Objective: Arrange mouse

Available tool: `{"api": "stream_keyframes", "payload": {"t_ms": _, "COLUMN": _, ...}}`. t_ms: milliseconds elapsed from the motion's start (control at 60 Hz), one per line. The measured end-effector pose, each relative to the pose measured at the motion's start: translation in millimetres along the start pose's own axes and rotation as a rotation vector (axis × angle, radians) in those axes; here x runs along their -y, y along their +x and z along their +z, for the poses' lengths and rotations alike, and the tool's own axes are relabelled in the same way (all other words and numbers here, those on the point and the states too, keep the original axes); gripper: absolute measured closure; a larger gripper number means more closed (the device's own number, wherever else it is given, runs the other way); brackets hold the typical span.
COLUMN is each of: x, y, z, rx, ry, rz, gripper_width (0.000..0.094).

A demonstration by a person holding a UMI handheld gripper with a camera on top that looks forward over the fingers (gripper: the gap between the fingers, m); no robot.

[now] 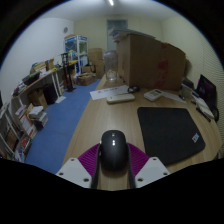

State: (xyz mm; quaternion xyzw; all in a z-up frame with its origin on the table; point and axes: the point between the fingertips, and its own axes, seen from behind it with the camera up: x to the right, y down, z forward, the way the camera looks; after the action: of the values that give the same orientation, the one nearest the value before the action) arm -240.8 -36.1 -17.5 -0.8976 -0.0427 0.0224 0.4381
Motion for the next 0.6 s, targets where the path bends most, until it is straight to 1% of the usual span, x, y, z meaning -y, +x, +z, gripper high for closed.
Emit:
{"api": "stream_keyframes", "payload": {"t_ms": 83, "x": -1, "y": 0, "z": -1, "rx": -0.011, "ry": -0.048, "rz": 0.014, "gripper_width": 0.0563}}
{"api": "stream_keyframes", "payload": {"t_ms": 150, "x": 1, "y": 0, "z": -5, "rx": -0.013, "ry": -0.086, "rz": 0.025, "gripper_width": 0.0584}}
{"api": "stream_keyframes", "payload": {"t_ms": 183, "x": 11, "y": -2, "z": -11, "rx": -0.011, "ry": -0.087, "rz": 0.032, "gripper_width": 0.0581}}
{"api": "stream_keyframes", "payload": {"t_ms": 250, "x": 50, "y": 5, "z": -30, "rx": -0.029, "ry": -0.021, "rz": 0.046, "gripper_width": 0.0586}}
{"api": "stream_keyframes", "payload": {"t_ms": 300, "x": 90, "y": 20, "z": -46, "rx": -0.056, "ry": 0.049, "rz": 0.051, "gripper_width": 0.0584}}
{"api": "stream_keyframes", "payload": {"t_ms": 350, "x": 131, "y": 48, "z": -56, "rx": -0.082, "ry": 0.114, "rz": 0.067, "gripper_width": 0.0585}}
{"api": "stream_keyframes", "payload": {"t_ms": 417, "x": 168, "y": 89, "z": -65, "rx": -0.125, "ry": 0.189, "rz": 0.056, "gripper_width": 0.0584}}
{"api": "stream_keyframes", "payload": {"t_ms": 450, "x": 179, "y": 111, "z": -66, "rx": -0.143, "ry": 0.215, "rz": 0.043, "gripper_width": 0.0586}}
{"api": "stream_keyframes", "payload": {"t_ms": 517, "x": 187, "y": 157, "z": -52, "rx": -0.163, "ry": 0.23, "rz": 0.029, "gripper_width": 0.0587}}
{"api": "stream_keyframes", "payload": {"t_ms": 600, "x": 159, "y": 196, "z": -23, "rx": -0.151, "ry": 0.18, "rz": 0.018, "gripper_width": 0.0587}}
